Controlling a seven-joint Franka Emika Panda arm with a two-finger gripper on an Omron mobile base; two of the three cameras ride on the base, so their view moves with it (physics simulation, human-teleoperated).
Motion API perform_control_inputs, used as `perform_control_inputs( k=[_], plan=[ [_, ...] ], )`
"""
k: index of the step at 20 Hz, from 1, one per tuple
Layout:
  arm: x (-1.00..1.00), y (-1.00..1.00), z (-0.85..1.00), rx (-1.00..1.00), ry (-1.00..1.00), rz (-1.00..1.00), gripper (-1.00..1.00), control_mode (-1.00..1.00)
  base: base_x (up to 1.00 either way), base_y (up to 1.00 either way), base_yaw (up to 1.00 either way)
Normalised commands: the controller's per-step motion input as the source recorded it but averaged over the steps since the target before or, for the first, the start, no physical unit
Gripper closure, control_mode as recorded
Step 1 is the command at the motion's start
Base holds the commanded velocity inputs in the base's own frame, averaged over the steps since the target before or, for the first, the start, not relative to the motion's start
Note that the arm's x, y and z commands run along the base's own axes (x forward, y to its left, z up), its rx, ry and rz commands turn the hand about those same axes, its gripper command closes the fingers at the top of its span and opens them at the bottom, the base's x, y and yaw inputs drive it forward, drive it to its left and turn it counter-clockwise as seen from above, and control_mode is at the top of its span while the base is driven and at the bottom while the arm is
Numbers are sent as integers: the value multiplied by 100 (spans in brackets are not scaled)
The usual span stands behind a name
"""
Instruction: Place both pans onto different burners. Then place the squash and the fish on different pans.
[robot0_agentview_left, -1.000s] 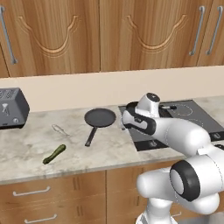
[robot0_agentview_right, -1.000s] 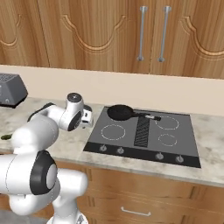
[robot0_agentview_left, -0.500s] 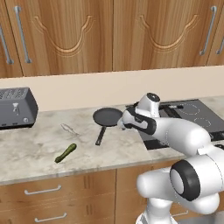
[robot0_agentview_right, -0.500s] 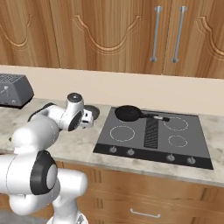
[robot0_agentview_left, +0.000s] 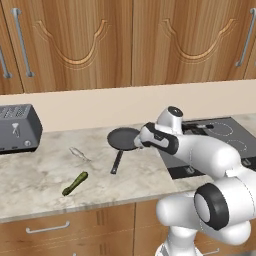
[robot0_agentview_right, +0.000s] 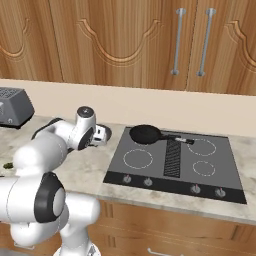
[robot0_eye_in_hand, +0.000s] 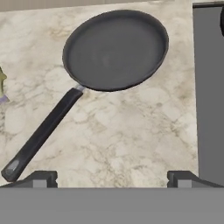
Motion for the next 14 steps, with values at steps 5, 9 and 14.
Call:
perform_control_inputs(
  k=[5,9,14],
  plan=[
    [0,0,0,0,0,0,-100,100,0,1,0],
    [0,0,0,0,0,0,-100,100,0,0,0],
    [5,-1,-17,-1,1,0,-100,-100,1,0,0]
  ],
)
